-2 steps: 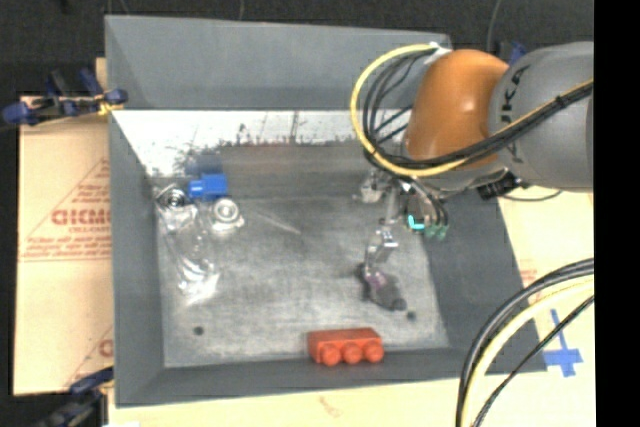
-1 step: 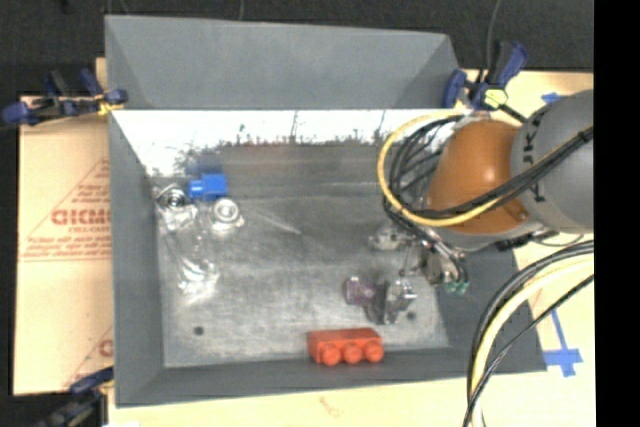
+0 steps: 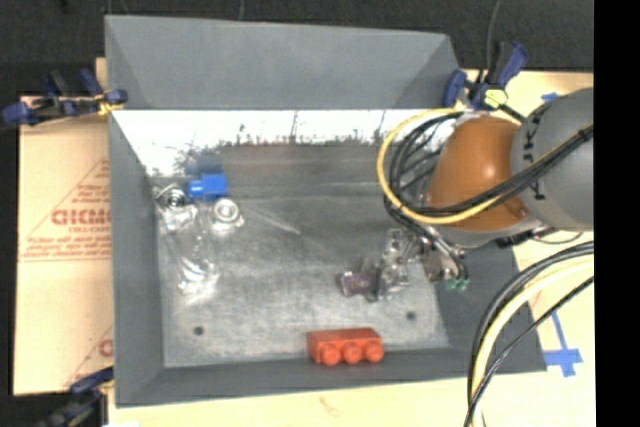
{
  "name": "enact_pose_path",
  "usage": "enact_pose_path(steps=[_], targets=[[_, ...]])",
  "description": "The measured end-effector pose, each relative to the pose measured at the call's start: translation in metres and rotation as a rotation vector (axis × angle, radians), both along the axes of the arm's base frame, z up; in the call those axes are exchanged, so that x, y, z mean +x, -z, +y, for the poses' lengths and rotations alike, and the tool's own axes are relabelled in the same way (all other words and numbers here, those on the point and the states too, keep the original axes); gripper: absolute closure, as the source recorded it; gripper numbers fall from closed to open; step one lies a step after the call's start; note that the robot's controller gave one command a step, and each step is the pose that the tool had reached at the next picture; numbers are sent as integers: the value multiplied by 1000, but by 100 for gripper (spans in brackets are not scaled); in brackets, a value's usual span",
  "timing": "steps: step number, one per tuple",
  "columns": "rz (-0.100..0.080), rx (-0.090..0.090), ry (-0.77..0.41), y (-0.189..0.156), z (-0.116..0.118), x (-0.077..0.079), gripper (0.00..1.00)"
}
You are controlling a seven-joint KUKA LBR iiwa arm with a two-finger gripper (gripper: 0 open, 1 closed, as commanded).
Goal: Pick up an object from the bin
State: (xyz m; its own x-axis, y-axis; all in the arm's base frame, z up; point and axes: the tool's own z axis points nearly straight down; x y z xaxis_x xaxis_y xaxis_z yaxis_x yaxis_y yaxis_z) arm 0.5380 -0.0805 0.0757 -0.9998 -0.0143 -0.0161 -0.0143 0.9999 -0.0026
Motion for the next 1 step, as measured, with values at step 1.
enact_pose_path(steps=[1], targets=[[6,-4,-299,-173,9,1,100]])
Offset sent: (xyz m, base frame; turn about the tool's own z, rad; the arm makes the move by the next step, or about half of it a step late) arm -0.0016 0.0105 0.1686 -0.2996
